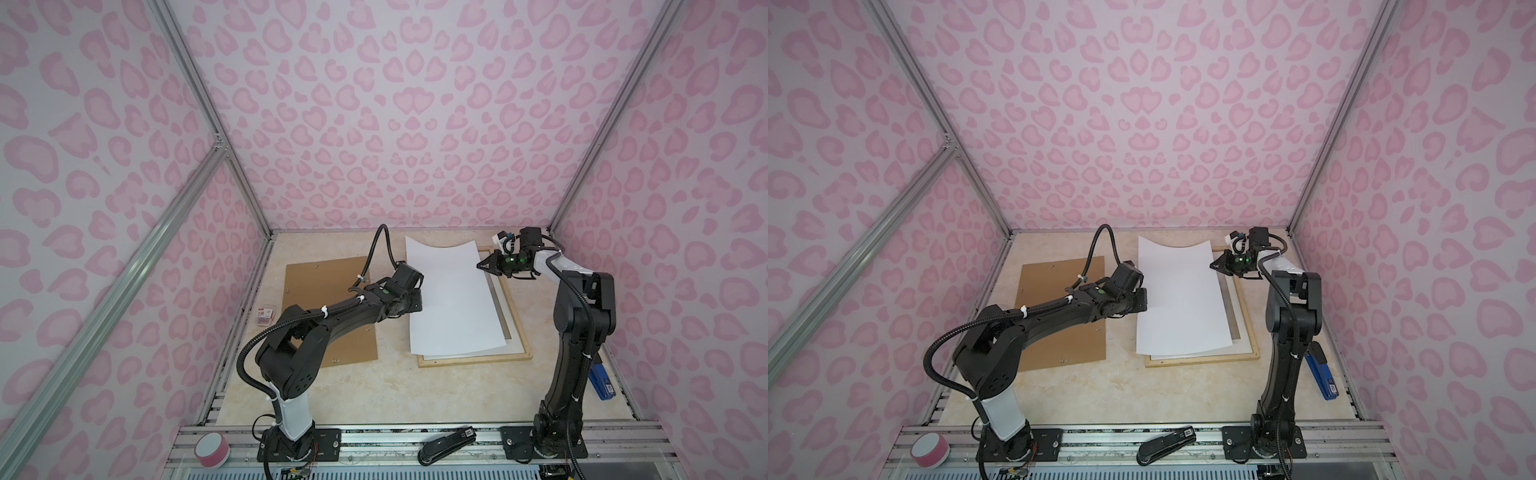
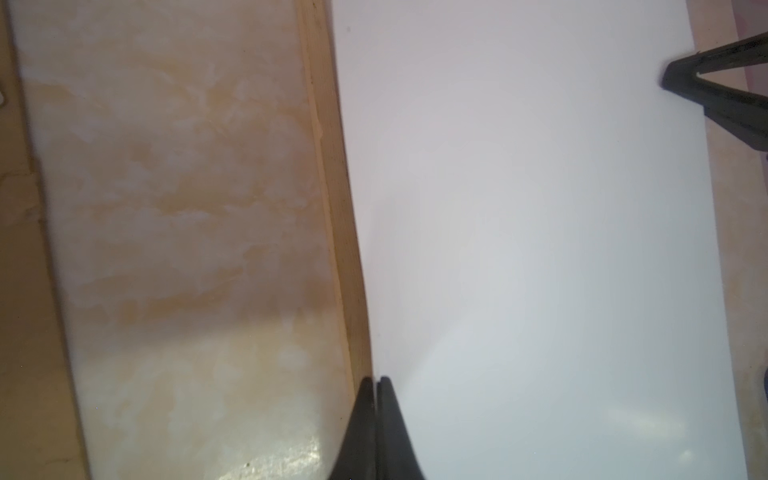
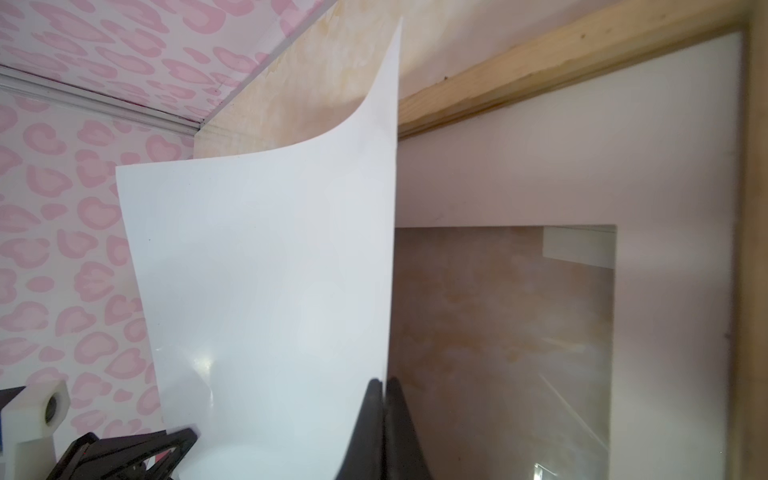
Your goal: Put the photo into the frame
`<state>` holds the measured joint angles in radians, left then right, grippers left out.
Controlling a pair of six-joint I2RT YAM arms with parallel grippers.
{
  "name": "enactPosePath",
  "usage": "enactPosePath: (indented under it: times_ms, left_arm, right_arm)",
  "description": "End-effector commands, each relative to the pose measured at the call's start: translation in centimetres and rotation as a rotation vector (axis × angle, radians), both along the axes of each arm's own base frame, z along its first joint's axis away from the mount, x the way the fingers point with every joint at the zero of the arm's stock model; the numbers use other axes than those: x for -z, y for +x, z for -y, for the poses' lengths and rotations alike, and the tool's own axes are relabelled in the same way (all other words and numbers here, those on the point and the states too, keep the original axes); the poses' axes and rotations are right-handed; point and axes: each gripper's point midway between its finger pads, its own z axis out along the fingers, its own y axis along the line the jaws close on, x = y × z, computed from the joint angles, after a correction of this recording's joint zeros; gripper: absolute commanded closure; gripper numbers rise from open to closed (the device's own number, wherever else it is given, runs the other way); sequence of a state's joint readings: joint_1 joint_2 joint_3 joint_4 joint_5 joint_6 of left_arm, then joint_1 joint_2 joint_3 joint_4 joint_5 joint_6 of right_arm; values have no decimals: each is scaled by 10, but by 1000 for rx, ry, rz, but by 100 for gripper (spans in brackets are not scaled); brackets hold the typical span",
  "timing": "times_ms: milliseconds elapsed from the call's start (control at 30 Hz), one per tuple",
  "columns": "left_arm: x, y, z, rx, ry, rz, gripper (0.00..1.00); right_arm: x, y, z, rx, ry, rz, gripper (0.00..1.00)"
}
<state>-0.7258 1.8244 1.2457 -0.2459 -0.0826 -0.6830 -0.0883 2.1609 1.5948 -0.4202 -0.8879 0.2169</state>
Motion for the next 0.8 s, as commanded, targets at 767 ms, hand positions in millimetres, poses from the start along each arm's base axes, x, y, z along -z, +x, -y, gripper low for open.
enactPosePath:
  times_ms: [767]
  left_arm:
    - [15,9,33,-42,-105,-16,97]
  right_arm:
    - [5,4,37,30,-16,-23,100]
